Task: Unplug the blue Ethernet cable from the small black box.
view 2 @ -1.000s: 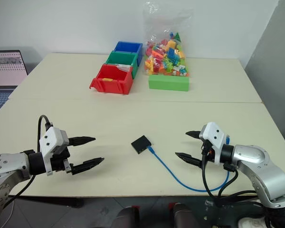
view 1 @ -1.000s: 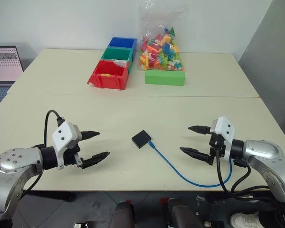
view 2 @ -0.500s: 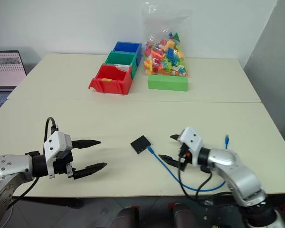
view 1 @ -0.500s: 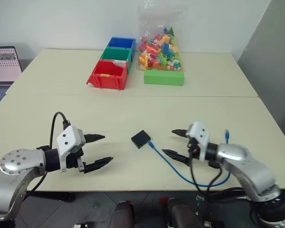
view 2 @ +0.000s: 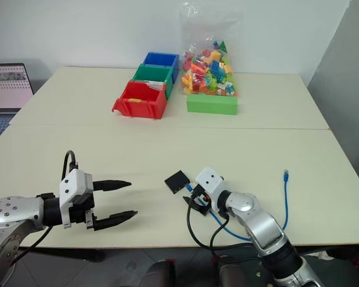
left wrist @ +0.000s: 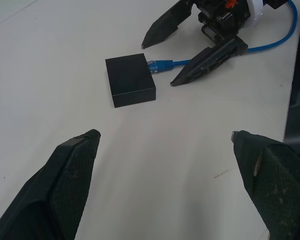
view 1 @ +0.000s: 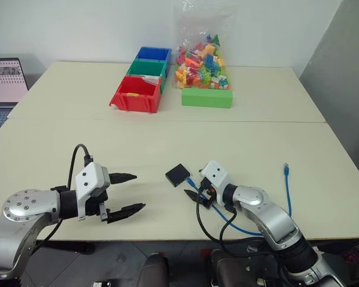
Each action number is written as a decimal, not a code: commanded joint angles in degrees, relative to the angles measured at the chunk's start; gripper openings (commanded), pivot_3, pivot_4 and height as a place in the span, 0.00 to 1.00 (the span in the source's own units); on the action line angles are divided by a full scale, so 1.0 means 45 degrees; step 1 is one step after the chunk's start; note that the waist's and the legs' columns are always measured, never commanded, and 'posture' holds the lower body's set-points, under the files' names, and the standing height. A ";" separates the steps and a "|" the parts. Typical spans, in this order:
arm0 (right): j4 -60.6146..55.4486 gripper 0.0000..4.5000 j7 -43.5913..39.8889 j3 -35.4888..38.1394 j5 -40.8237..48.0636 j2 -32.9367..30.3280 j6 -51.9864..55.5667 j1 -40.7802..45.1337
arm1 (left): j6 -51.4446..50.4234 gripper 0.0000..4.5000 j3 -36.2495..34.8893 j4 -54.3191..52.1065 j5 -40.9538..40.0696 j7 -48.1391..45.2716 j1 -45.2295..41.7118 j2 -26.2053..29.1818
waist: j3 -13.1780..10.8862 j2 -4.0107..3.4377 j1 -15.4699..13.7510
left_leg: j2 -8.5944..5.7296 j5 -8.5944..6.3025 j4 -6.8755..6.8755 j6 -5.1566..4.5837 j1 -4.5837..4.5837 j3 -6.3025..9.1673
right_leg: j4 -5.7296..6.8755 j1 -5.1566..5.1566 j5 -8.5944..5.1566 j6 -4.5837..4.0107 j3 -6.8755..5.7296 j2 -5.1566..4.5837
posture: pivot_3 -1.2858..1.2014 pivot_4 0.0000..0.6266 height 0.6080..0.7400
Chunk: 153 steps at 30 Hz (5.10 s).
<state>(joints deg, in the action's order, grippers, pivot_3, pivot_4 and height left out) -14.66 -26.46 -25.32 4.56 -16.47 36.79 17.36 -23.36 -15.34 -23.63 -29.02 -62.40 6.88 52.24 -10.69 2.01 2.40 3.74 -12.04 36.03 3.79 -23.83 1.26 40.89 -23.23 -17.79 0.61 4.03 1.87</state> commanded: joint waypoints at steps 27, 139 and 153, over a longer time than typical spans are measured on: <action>0.2002 0.03 -0.3321 -0.0481 -0.2679 -0.2935 -1.0776 0.3508 | -0.5204 1.00 -0.0112 0.1065 -0.4701 0.1825 -0.3267 -0.1716 | 0.0001 0.0007 0.0009 | -0.0005 0.0000 0.0006 -0.0001 -0.0006 0.0005 | 0.0002 0.0004 0.0002 0.0003 -0.0029 0.0005 | 0.52 0.24 1.00; 0.0349 0.02 -0.6029 0.3499 0.9275 -0.1534 0.4330 0.3780 | -0.3268 0.17 0.0921 0.1712 -0.4260 -0.2240 -0.2988 -0.1660 | -0.0008 -0.0007 0.0015 | -0.0005 0.0000 0.0003 0.0000 -0.0015 0.0018 | -0.0001 0.0002 0.0000 0.0000 -0.0020 0.0003 | 0.52 0.24 1.00; 0.2768 0.02 -0.3357 0.4174 0.6002 -0.1214 0.0782 0.4227 | -0.3028 0.17 0.0156 0.2170 -0.3955 -0.1178 -0.2409 -0.1769 | -0.0009 -0.0009 0.0120 | -0.0005 0.0000 -0.0001 -0.0001 -0.0013 0.0016 | -0.0005 -0.0002 -0.0001 0.0001 -0.0014 0.0005 | 0.52 0.24 1.00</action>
<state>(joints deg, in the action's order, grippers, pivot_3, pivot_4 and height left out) -6.86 -47.32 -7.55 38.95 -23.34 49.41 33.20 -37.39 -12.58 -13.51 -46.63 -69.19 -3.78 44.28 -10.73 1.97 2.94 3.72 -12.04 36.03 3.79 -23.88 1.32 40.87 -23.25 -17.79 0.61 3.98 1.89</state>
